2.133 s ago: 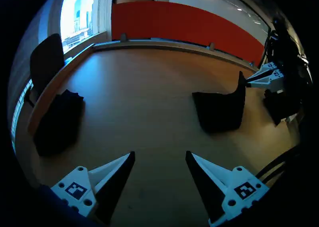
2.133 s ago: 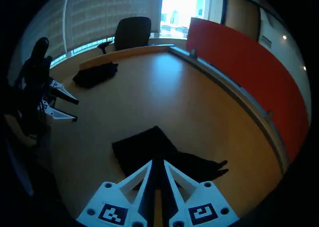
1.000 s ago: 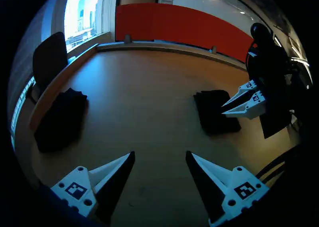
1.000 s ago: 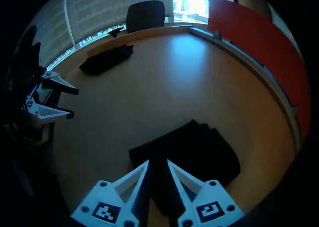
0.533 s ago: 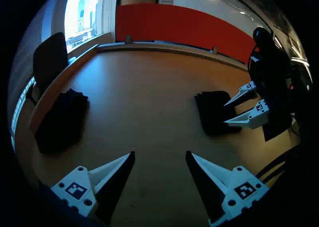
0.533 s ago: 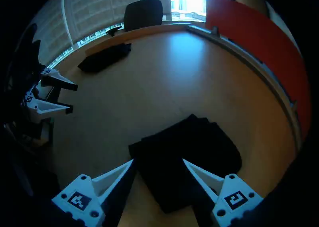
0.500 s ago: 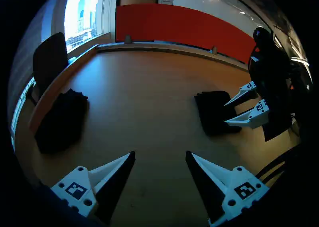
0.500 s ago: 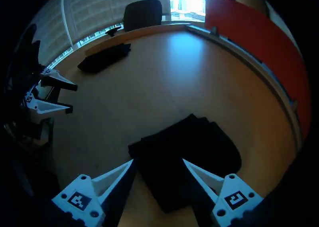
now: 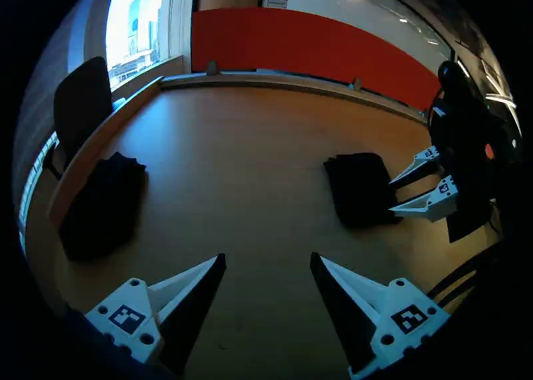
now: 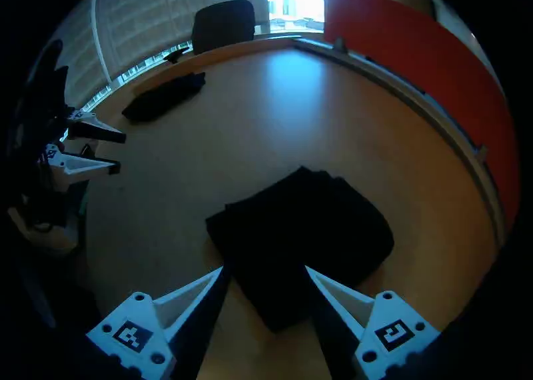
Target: Fold towel
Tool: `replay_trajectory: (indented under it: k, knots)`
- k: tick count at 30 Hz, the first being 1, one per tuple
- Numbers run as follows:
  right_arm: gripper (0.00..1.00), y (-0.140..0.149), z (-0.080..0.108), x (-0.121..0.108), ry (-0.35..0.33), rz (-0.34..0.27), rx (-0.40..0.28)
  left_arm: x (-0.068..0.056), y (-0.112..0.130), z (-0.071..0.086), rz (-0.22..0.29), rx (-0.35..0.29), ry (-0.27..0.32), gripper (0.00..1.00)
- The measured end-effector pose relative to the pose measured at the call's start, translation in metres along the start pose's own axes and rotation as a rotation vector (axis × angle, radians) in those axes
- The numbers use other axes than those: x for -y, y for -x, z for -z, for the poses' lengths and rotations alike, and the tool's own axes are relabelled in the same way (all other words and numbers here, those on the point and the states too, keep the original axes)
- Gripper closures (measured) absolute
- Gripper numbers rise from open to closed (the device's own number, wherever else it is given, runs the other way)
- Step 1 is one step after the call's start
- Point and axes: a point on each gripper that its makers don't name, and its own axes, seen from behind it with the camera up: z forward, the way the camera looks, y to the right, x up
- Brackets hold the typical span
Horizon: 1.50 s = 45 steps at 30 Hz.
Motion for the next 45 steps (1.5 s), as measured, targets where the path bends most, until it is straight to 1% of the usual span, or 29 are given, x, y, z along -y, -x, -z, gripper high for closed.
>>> replay_trajectory:
  k: [6, 12, 21, 27, 33, 37, 40, 45]
  knots:
    - [0.24, 0.015, 0.009, -0.004, 0.021, -0.026, 0.001, 0.001, 0.000, 0.000, -0.005, 0.001, -0.002, 0.06]
    - [0.24, 0.025, 0.013, -0.005, 0.031, -0.048, 0.007, -0.002, 0.001, 0.001, -0.005, 0.003, 0.001, 0.06]
    - [0.24, 0.053, 0.010, -0.004, 0.049, -0.066, 0.049, -0.004, 0.001, 0.000, -0.008, 0.004, 0.004, 0.06]
    - [0.27, 0.057, 0.008, -0.005, 0.056, -0.084, 0.054, -0.005, 0.001, 0.000, -0.009, 0.005, 0.005, 0.06]
    - [0.34, 0.059, 0.006, -0.008, 0.064, -0.092, 0.060, -0.005, 0.001, 0.000, -0.012, 0.004, 0.007, 0.06]
    - [0.41, 0.061, 0.005, -0.008, 0.066, -0.100, 0.063, -0.005, 0.002, 0.000, -0.011, 0.004, 0.006, 0.06]
    - [0.42, 0.063, 0.005, -0.008, 0.069, -0.105, 0.067, -0.005, 0.003, 0.001, -0.009, 0.004, 0.006, 0.06]
    - [0.51, 0.064, 0.004, -0.008, 0.073, -0.117, 0.066, -0.004, 0.004, 0.001, -0.009, 0.006, 0.005, 0.06]
